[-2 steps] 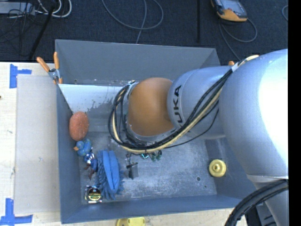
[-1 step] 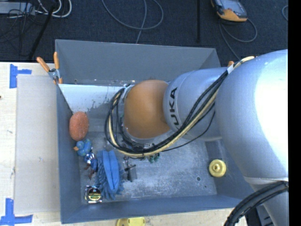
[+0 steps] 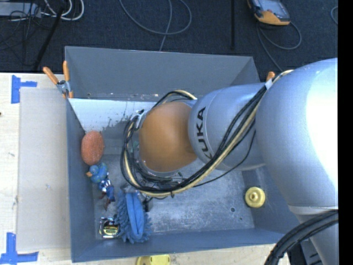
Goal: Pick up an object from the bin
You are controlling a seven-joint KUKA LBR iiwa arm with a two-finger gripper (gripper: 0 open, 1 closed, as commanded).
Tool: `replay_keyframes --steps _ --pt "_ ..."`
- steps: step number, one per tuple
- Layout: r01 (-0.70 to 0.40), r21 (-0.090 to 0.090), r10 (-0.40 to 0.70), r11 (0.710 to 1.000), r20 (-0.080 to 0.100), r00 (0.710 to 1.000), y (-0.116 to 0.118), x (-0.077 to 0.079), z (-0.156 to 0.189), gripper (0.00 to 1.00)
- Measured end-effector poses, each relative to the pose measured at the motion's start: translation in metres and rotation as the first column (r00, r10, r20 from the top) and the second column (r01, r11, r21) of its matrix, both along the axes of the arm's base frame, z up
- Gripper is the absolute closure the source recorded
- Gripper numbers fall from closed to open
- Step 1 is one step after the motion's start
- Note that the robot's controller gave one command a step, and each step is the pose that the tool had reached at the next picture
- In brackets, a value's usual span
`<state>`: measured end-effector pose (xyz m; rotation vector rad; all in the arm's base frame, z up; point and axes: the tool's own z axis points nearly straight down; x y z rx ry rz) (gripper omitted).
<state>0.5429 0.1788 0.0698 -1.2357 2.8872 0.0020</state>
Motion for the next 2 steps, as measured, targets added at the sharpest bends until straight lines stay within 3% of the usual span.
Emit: replay_keyframes --steps 1,2 --pt "0.001 0.0 -0.001 1.0 0.0 1.0 0.0 0.0 0.0 1.0" --pt "0.0 -0.001 0.0 1.0 -0.002 1.0 -0.001 0.03 0.034 1.0"
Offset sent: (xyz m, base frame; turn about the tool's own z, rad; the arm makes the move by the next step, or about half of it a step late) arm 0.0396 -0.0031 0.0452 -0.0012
